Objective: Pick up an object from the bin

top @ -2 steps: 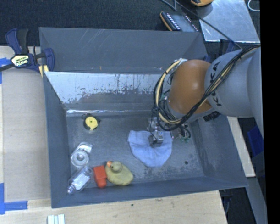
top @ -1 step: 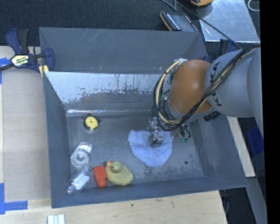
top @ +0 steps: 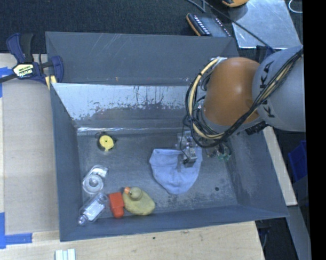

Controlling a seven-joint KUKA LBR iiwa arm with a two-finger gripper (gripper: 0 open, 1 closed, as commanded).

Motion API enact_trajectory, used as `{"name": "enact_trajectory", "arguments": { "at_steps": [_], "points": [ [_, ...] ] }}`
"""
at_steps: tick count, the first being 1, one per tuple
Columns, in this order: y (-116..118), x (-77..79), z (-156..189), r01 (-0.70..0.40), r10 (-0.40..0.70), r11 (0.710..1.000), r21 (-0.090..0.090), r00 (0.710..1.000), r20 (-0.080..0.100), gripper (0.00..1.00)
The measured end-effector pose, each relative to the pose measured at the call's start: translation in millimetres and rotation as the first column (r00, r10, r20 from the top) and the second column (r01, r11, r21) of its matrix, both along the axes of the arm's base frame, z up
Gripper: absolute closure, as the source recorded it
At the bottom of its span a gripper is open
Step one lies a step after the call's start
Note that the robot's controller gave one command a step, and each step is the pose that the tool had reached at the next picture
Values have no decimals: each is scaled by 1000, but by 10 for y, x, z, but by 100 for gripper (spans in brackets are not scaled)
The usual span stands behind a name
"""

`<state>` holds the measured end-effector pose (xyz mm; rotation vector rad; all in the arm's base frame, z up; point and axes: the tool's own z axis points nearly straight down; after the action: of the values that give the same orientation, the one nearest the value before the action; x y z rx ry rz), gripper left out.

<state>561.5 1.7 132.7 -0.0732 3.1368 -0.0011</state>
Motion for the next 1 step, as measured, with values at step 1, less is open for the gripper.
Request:
{"name": "enact_trajectory", "arguments": {
  "at_steps": [1],
  "points": [
    [106, 164, 540, -20, 20, 1000, 0, 1000, 11, 100]
  ]
}}
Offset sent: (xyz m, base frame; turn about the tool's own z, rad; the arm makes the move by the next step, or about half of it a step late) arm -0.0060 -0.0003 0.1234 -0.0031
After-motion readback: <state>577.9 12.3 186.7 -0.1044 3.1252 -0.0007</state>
